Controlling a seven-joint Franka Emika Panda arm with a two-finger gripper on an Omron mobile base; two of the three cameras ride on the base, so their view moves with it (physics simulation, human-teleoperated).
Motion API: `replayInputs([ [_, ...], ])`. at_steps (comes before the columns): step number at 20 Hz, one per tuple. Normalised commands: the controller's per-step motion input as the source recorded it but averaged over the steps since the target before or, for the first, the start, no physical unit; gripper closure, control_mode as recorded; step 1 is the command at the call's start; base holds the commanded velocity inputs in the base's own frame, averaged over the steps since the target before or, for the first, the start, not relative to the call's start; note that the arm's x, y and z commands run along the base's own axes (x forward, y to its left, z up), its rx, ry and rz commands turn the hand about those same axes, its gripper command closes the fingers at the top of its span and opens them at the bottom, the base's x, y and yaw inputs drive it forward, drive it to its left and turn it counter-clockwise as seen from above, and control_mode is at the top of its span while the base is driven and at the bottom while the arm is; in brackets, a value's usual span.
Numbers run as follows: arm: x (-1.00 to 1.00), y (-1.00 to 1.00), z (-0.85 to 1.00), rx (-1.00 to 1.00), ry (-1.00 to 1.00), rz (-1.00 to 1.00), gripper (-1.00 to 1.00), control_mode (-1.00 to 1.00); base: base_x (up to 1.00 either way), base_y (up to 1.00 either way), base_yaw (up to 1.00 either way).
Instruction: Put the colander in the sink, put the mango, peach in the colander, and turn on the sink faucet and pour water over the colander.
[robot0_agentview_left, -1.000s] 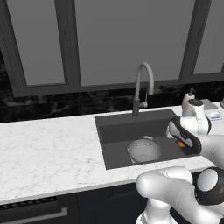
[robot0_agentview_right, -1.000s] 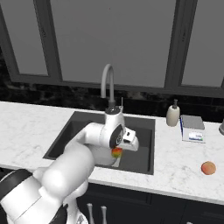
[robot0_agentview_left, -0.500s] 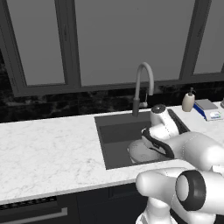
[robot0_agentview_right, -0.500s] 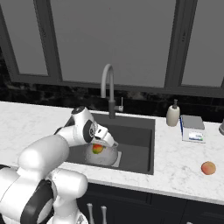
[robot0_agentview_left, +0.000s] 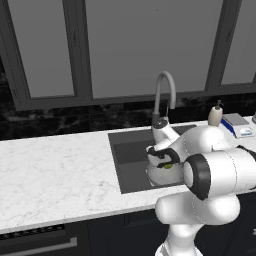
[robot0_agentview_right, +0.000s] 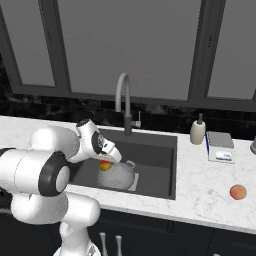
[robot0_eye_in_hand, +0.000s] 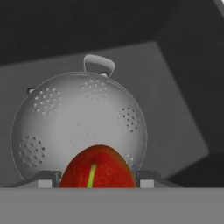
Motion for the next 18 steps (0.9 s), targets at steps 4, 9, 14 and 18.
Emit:
replayInputs([
  [4,0.32,0.17,-0.26,-0.03,0.08,-0.02,1.0,-1.0,0.0,0.0,0.0],
  [9,0.16,0.0,-0.44,-0.01,0.0,-0.01,1.0,-1.0,0.0,0.0,0.0],
  [14,0.21,-0.04,-0.47,0.0,0.0,0.0,1.0,-1.0,0.0,0.0,0.0],
  [18,0.18,-0.14,-0.43,0.0,0.0,0.0,1.0,-1.0,0.0,0.0,0.0],
])
